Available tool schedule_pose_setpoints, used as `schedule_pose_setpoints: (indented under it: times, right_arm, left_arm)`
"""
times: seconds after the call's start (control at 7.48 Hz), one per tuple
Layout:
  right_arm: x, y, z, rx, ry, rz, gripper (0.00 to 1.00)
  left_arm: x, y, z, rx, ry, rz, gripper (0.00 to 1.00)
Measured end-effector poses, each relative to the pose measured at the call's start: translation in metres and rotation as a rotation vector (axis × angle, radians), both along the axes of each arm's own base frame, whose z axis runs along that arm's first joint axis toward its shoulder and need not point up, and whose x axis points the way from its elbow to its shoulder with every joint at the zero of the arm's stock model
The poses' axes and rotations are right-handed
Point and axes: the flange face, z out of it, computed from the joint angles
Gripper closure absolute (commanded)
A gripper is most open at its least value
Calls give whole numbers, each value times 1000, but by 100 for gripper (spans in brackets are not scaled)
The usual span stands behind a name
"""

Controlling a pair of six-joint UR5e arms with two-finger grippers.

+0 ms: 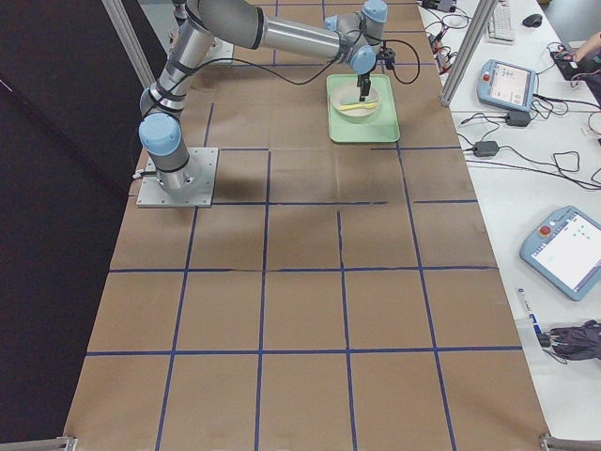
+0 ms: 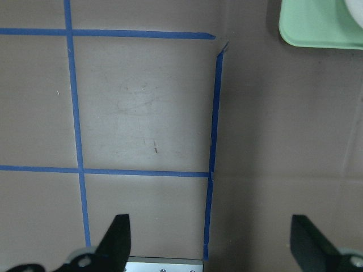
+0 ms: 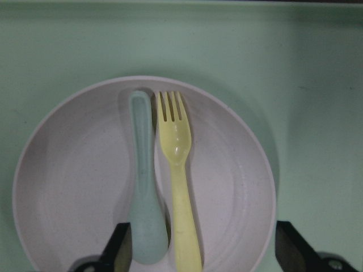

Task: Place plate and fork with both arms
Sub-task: 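Move the right gripper over the yellow fork on the plate, then lower the right gripper and grasp the yellow fork's handle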

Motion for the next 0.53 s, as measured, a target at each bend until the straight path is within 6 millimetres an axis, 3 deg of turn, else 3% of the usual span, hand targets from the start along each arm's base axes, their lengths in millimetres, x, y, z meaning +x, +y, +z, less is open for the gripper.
schedule_pose_setpoints:
  times: [0.53]
  right_arm:
    - [0, -1, -21, 28, 6, -1, 53]
  left_arm:
    - [-20, 4, 0, -11, -4, -29, 0]
